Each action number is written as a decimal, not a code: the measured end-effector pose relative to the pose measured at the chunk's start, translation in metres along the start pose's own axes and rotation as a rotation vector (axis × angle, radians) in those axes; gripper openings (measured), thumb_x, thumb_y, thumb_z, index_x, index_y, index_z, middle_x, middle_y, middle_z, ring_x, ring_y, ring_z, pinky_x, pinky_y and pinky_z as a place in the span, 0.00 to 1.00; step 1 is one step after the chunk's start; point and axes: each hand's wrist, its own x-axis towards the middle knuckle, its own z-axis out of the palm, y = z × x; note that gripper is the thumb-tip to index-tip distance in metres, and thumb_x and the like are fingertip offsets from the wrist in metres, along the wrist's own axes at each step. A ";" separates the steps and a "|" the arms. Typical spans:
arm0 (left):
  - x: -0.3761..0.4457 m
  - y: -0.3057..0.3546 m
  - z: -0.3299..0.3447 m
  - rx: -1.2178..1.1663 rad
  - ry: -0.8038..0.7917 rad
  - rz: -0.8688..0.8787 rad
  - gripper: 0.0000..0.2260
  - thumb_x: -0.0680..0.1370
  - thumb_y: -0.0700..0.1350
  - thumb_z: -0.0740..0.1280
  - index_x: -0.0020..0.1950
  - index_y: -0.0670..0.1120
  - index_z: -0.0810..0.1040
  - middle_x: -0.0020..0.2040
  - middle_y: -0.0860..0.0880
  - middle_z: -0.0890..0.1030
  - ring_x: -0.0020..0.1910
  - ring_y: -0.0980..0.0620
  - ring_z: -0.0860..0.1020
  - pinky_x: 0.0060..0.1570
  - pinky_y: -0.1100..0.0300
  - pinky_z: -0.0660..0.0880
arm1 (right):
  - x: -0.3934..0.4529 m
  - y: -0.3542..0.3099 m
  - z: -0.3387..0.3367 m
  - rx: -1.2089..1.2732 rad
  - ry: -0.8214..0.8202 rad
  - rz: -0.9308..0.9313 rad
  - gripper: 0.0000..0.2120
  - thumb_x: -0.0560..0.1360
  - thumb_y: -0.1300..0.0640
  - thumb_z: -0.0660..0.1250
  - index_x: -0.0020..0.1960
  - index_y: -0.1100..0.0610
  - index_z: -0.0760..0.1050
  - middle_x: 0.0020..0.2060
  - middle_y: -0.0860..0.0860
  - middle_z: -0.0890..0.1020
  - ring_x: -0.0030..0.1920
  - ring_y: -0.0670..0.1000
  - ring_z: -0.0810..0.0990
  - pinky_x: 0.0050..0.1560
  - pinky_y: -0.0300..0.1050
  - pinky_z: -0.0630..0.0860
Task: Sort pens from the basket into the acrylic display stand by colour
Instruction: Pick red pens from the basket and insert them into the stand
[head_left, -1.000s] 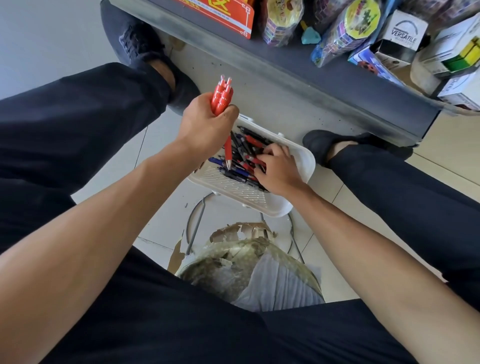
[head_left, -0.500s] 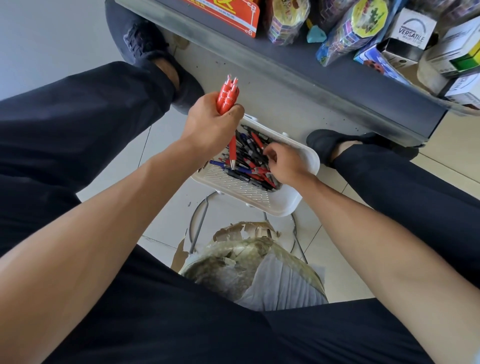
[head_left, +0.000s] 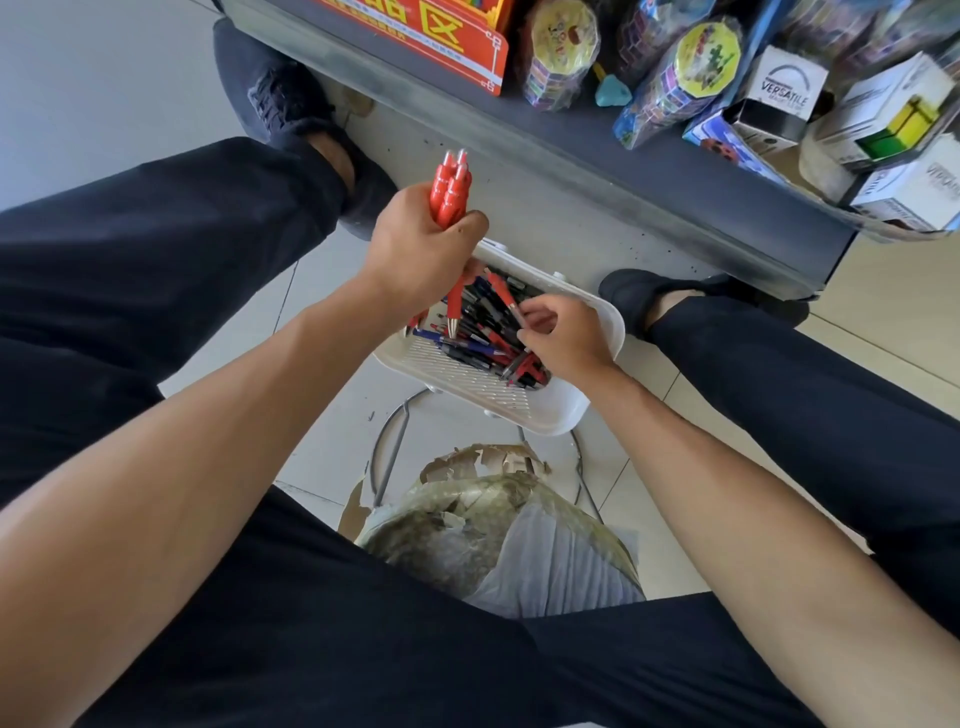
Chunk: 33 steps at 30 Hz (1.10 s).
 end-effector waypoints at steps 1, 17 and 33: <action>-0.001 -0.001 0.000 -0.033 -0.007 -0.008 0.07 0.79 0.42 0.66 0.44 0.45 0.69 0.38 0.43 0.79 0.34 0.50 0.85 0.41 0.52 0.84 | -0.004 -0.005 -0.003 0.063 0.024 -0.008 0.13 0.72 0.63 0.75 0.56 0.53 0.83 0.45 0.45 0.85 0.46 0.42 0.82 0.53 0.38 0.79; -0.003 -0.009 0.006 0.000 0.010 0.109 0.18 0.73 0.55 0.76 0.34 0.49 0.71 0.29 0.53 0.71 0.25 0.59 0.68 0.27 0.67 0.67 | -0.053 -0.102 -0.028 0.646 -0.039 -0.035 0.28 0.65 0.63 0.83 0.60 0.52 0.75 0.42 0.53 0.88 0.49 0.52 0.87 0.59 0.50 0.81; -0.017 0.000 -0.001 -0.025 0.027 0.227 0.09 0.81 0.46 0.68 0.51 0.41 0.74 0.43 0.42 0.83 0.31 0.51 0.85 0.32 0.58 0.82 | -0.066 -0.107 -0.052 0.271 0.003 -0.089 0.25 0.77 0.56 0.67 0.73 0.47 0.71 0.60 0.44 0.83 0.61 0.42 0.80 0.68 0.46 0.74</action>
